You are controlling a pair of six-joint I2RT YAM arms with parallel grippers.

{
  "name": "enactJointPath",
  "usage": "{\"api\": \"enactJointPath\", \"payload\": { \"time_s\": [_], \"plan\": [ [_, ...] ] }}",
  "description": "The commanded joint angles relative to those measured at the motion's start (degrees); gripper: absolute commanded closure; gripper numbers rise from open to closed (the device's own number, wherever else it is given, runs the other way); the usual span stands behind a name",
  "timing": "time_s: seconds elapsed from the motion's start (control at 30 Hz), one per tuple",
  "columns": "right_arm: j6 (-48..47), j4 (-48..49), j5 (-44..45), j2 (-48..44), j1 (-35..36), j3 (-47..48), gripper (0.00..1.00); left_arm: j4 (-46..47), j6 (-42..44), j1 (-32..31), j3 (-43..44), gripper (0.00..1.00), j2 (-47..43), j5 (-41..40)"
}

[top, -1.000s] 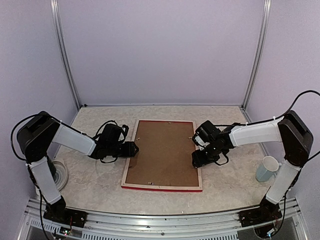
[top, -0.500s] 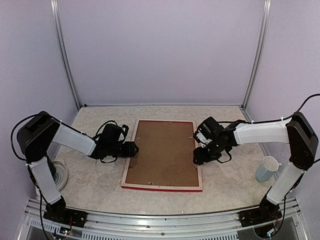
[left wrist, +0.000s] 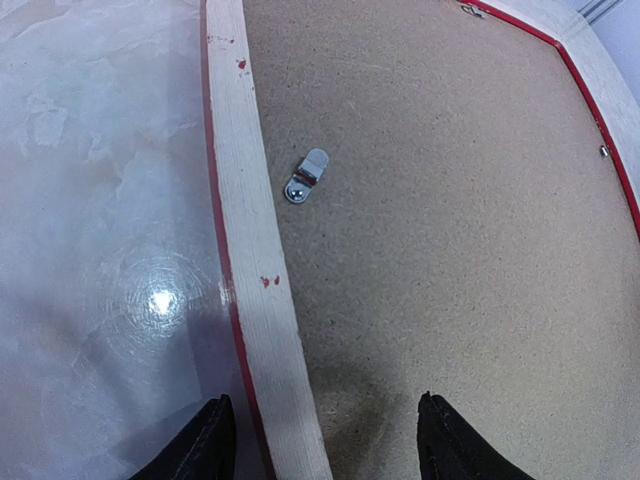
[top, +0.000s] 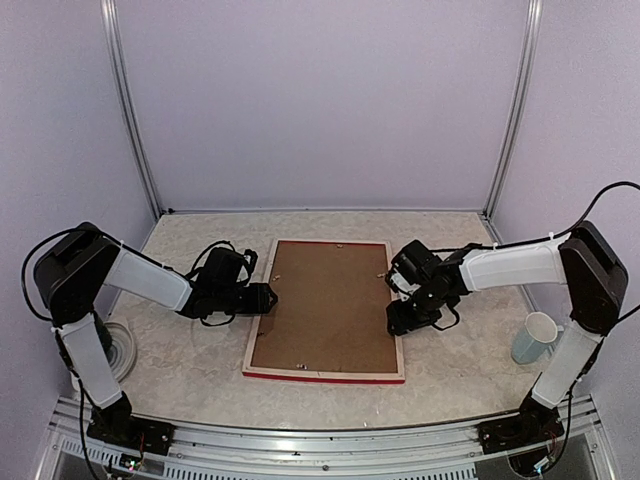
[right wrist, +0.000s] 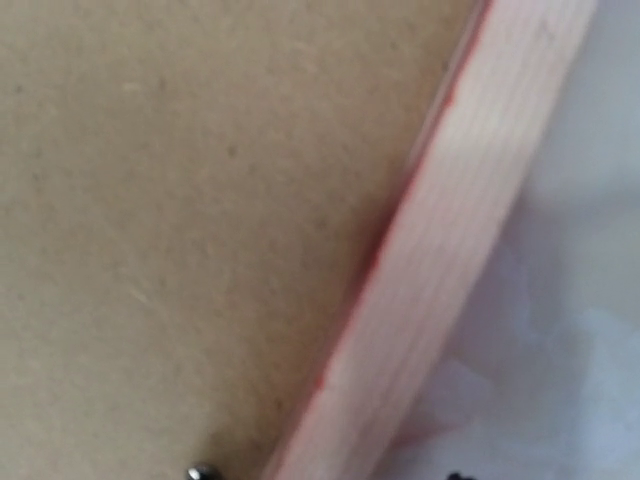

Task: Put the photo into the frame
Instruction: Press the fastener onto the backboard.

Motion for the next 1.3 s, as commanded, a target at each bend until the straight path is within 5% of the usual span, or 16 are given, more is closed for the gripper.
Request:
{"api": "enactJointPath", "payload": {
  "time_s": [0.0,0.63,1.27],
  "plan": [
    [-0.2,-0.4,0.8,2.6,0.8,-0.6,0.48,-3.0,-0.1,0.1,0.2,0.39,1.9,2.2],
    [-2.1,-7.4,6.3,4.1,3.3,1.1,0.58,-3.2,0.0,0.1,0.3,0.39,1.8,2.1],
    [-1.8,-8.9,3.9,0.4,3.3,6.4,0.5,-3.3,0.0,0.1,0.2,0.39,1.5,2.2]
  ]
}}
